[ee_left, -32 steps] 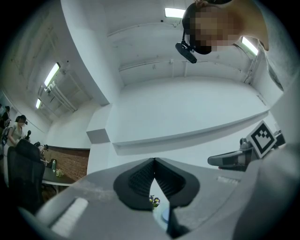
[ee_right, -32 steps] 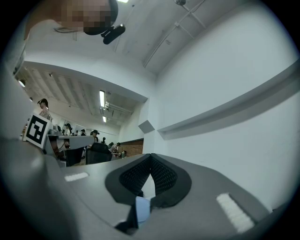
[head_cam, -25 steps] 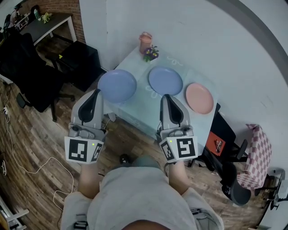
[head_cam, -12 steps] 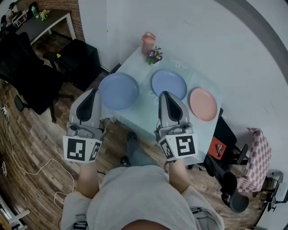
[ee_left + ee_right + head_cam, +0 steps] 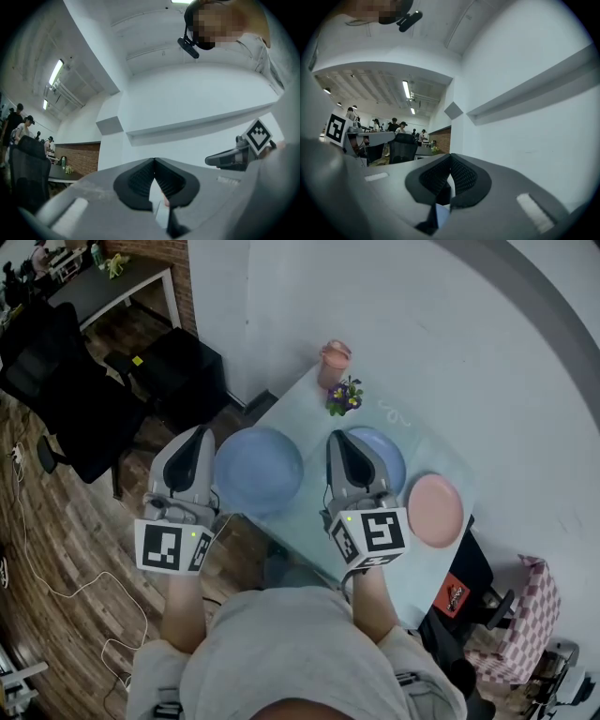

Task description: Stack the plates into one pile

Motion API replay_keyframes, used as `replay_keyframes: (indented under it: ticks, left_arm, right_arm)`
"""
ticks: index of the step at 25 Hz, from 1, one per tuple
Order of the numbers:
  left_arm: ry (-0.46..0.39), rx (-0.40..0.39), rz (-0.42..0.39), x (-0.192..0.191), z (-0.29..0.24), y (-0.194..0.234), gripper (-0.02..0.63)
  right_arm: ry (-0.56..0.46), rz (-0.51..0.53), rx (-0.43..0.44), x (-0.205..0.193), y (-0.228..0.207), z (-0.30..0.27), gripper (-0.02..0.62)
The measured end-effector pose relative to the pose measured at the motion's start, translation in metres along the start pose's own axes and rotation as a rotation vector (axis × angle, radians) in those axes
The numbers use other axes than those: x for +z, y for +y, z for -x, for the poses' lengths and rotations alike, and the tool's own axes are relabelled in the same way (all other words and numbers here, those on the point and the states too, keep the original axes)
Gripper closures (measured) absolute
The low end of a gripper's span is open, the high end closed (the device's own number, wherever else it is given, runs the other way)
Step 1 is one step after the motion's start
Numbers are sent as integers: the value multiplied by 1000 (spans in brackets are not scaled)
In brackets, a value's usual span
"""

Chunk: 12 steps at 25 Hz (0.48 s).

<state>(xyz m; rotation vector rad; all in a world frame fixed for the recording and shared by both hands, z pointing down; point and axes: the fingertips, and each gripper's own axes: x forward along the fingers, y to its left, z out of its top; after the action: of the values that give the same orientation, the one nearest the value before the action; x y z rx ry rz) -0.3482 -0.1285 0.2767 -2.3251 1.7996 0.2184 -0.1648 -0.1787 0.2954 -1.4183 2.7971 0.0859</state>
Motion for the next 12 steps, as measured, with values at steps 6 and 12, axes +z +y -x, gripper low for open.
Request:
replay_keyframes:
  ticks: [6, 12]
  left_arm:
    - [162, 64, 25, -64, -21, 20, 601]
    - [353, 120, 128, -143, -22, 38, 601]
  right_arm:
    - [202, -75, 73, -63, -9, -51, 594]
    - [399, -175, 106, -136, -14, -73, 592]
